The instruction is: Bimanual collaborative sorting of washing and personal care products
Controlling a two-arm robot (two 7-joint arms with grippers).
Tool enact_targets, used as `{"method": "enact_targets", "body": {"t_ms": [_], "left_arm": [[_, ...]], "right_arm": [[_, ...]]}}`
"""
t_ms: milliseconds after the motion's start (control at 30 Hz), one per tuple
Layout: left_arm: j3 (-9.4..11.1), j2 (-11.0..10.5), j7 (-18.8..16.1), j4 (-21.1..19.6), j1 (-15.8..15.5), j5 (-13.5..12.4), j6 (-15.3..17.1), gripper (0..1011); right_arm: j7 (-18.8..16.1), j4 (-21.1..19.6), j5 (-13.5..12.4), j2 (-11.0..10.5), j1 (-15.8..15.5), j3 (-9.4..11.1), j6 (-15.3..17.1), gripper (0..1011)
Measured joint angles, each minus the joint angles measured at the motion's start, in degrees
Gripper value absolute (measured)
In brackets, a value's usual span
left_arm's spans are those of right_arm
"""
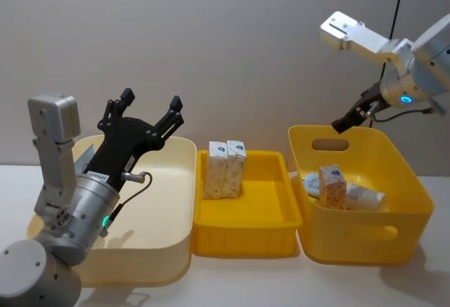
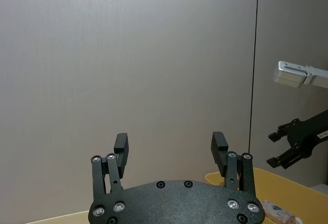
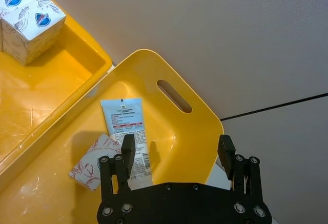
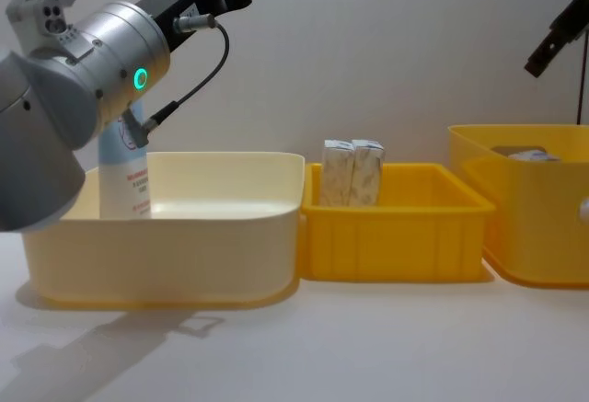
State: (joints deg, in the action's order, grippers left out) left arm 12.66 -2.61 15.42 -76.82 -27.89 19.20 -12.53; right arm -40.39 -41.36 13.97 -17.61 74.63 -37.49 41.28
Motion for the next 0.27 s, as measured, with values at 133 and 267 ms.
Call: {"method": "enact_targets", "body": {"t_ms": [133, 267], "left_arm": [[0.00, 0.00, 0.00, 0.00, 0.00, 0.00, 0.00, 1002], [0.00, 0.00, 0.00, 0.00, 0.00, 0.00, 0.00, 1002]], "right_arm": [[0.00, 0.00, -0.01, 0.00, 0.00, 0.00, 0.00, 1001], [0.00, 0.00, 0.00, 0.00, 0.00, 0.00, 0.00, 1001]]}}
